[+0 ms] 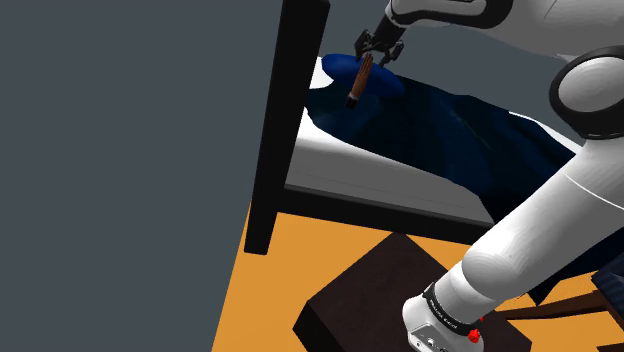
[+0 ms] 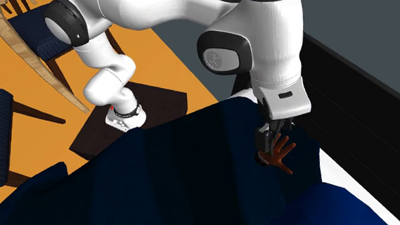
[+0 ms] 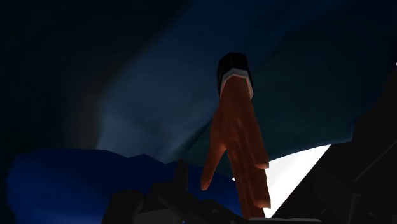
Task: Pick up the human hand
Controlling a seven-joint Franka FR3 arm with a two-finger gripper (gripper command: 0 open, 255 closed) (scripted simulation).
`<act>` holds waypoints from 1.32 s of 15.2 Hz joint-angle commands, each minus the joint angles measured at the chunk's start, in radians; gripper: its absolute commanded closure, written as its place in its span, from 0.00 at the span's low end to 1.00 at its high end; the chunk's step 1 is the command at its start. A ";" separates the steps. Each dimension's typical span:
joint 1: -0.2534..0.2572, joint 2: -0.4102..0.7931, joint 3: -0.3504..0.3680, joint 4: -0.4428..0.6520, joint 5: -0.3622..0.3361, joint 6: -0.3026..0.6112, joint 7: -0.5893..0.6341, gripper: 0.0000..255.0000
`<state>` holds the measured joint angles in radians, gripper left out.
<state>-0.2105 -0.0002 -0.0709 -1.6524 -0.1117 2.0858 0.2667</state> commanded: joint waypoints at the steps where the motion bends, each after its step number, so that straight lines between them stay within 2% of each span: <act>1: 0.000 -0.001 0.000 -0.006 -0.001 0.005 0.001 1.00; 10: 0.000 -0.002 0.000 -0.008 0.000 0.007 0.000 1.00; 20: 0.000 0.033 0.000 0.172 0.009 -0.138 -0.016 1.00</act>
<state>-0.2105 0.0285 -0.0708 -1.5034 -0.1035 1.9665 0.2524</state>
